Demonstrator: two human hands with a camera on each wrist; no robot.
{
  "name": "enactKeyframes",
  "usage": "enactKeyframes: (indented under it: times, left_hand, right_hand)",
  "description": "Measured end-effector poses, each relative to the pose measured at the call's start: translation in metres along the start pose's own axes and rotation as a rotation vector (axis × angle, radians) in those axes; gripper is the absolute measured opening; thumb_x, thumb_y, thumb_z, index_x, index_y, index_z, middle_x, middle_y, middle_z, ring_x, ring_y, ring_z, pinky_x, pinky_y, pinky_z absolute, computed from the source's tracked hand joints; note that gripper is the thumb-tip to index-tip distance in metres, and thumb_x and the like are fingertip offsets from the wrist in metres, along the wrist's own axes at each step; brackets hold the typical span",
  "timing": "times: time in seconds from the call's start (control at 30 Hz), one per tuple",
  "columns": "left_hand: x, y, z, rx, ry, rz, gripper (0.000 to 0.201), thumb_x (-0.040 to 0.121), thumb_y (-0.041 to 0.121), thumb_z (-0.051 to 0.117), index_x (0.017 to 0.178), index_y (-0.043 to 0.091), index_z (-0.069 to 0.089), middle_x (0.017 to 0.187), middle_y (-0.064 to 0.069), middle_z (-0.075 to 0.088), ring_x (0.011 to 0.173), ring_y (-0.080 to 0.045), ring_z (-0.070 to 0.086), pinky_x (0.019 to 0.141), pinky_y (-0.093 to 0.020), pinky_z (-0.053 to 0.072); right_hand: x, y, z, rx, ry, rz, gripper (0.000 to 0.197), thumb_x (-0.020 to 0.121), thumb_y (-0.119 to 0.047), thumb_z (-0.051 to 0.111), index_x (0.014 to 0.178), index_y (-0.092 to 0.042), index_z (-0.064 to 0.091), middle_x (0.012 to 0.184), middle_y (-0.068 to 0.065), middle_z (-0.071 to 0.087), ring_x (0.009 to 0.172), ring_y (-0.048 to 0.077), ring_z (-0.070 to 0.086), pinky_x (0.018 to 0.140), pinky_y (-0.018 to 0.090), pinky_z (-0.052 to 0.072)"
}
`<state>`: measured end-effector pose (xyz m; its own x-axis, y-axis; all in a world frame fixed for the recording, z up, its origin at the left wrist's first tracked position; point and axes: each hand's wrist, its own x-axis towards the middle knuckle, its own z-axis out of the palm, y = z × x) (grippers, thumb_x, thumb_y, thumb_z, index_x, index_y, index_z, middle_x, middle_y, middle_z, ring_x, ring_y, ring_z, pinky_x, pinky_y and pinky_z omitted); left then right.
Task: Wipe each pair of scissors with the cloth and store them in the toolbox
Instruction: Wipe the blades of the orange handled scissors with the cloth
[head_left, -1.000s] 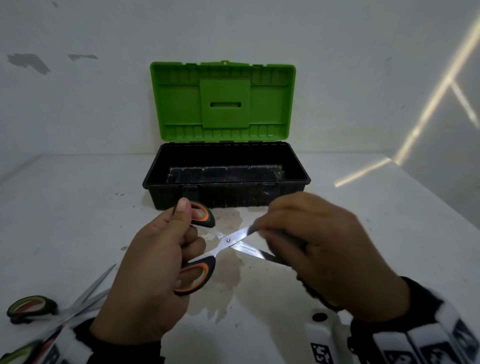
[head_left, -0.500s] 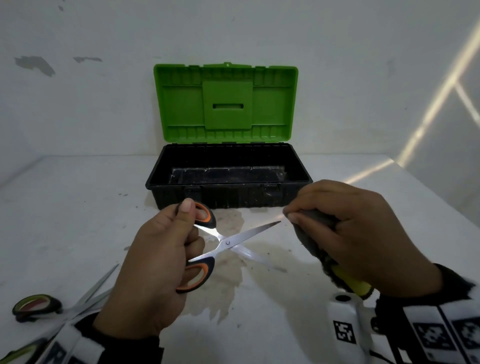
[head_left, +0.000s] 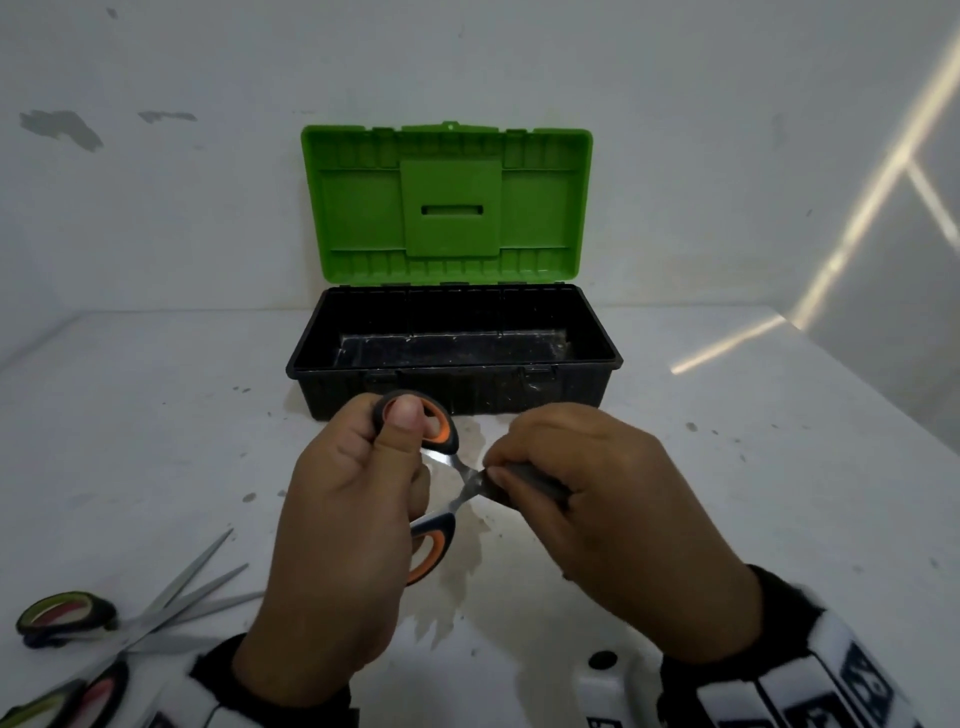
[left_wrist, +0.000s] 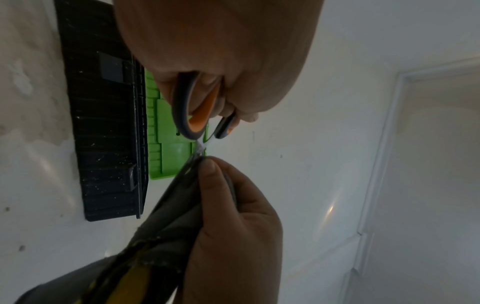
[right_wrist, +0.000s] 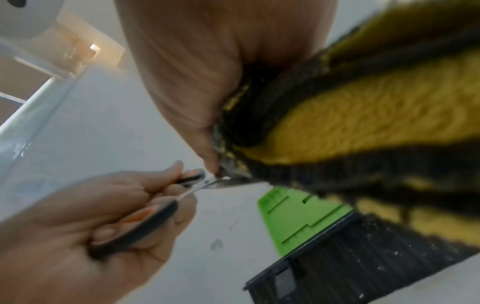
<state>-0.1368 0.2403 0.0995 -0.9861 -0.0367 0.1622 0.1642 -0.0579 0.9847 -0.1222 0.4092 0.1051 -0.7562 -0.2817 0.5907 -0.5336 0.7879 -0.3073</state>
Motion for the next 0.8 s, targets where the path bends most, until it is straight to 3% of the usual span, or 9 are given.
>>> enactKeyframes:
  times: [0.2,0.37,0.5,0.6,0.7,0.8]
  left_hand:
    - [-0.001,0.0,-0.002,-0.037,-0.02,-0.019,0.033,0.084,0.05,0.049,0.08,0.022,0.066,0.047,0.008,0.032,0.042,-0.007,0.026,0.04,-0.022,0.023]
    - [-0.003,-0.002,-0.004,0.002,-0.029,0.067,0.034,0.082,0.054,0.048,0.08,0.025,0.066,0.046,0.008,0.034,0.041,-0.006,0.027,0.039,-0.023,0.024]
    - [-0.007,0.007,-0.006,0.17,-0.035,0.328,0.028,0.094,0.053,0.05,0.085,0.031,0.064,0.051,0.009,0.048,0.045,-0.007,0.044,0.042,-0.013,0.035]
    - [-0.008,0.018,-0.004,0.38,-0.131,0.567,0.017,0.092,0.045,0.052,0.087,0.031,0.061,0.068,0.007,0.058,0.065,-0.008,0.058,0.054,-0.011,0.048]
    - [-0.001,0.024,-0.001,0.688,-0.255,0.826,0.025,0.094,0.041,0.051,0.094,0.021,0.066,0.074,0.021,0.044,0.068,0.003,0.046,0.063,-0.005,0.037]
    - [0.001,0.023,0.0,0.938,-0.387,1.04,0.03,0.095,0.041,0.052,0.098,0.015,0.068,0.073,0.004,0.052,0.062,-0.007,0.042,0.054,-0.015,0.03]
  right_hand:
    - [-0.006,0.025,-0.013,0.044,0.045,0.101,0.008,0.086,-0.013,0.071,0.089,-0.02,0.075,0.086,-0.013,0.068,0.081,-0.001,0.061,0.075,0.011,0.047]
    - [-0.01,0.047,-0.026,0.083,0.083,0.256,0.012,0.083,-0.014,0.073,0.086,-0.025,0.076,0.084,-0.02,0.069,0.084,-0.004,0.063,0.074,0.001,0.04]
    - [-0.014,0.056,-0.042,0.143,0.14,0.423,0.014,0.085,-0.016,0.07,0.084,-0.03,0.074,0.08,-0.02,0.071,0.083,-0.005,0.063,0.071,0.001,0.041]
    - [-0.014,0.05,-0.052,0.287,0.118,0.508,0.014,0.087,-0.018,0.067,0.083,-0.03,0.073,0.082,-0.017,0.072,0.079,0.0,0.065,0.067,0.005,0.044]
    - [-0.012,0.037,-0.053,0.445,0.013,0.583,0.01,0.088,-0.023,0.066,0.08,-0.026,0.073,0.077,-0.007,0.072,0.069,0.003,0.065,0.063,0.013,0.047]
    - [-0.013,0.021,-0.047,0.671,-0.118,0.67,0.023,0.082,-0.038,0.066,0.08,-0.016,0.073,0.073,0.005,0.071,0.064,0.014,0.062,0.065,0.03,0.046]
